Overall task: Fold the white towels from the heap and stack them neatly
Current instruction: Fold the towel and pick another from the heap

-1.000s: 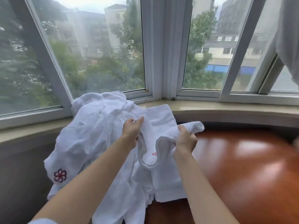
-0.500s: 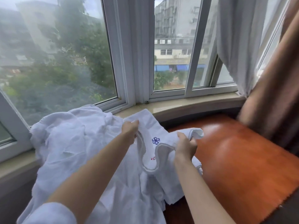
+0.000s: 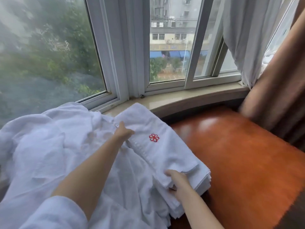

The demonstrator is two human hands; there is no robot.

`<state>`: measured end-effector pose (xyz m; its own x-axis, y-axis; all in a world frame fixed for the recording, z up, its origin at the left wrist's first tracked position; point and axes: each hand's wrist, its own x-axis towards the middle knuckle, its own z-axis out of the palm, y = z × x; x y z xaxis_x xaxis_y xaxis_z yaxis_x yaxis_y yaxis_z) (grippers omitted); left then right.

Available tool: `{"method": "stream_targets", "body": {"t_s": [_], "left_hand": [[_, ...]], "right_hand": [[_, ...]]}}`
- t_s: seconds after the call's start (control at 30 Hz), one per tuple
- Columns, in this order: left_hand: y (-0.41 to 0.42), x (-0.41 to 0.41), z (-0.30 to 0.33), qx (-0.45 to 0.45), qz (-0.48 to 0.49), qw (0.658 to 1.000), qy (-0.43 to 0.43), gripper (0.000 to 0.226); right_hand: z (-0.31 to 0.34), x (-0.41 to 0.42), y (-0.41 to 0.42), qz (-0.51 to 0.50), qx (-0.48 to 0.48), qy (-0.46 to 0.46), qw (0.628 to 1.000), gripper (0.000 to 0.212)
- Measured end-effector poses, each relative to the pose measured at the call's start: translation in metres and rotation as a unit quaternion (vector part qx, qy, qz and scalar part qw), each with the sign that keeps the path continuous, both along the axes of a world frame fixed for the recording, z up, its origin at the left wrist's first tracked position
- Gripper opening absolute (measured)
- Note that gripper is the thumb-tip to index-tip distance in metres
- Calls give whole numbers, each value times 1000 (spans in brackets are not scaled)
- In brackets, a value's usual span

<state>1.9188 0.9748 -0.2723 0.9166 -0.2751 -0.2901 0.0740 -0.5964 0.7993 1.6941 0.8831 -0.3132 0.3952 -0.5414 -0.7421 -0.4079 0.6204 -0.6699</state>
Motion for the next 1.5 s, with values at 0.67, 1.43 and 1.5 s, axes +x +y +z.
{"method": "stream_targets", "body": {"t_s": [0.67,1.43,1.5], "left_hand": [[-44,-120,-54,224,-225,943,-95,52],[-54,-117,-70,275,-158,947,-58,54],[-57,-121,-68,269,-164,947,-59,51]], "right_hand": [[-18,-32,-45,-80,-292,133,944,58],[-52,-17,-48,-101,-43,124,986,108],[-50,-21,-50,-124,-45,73,989,84]]}}
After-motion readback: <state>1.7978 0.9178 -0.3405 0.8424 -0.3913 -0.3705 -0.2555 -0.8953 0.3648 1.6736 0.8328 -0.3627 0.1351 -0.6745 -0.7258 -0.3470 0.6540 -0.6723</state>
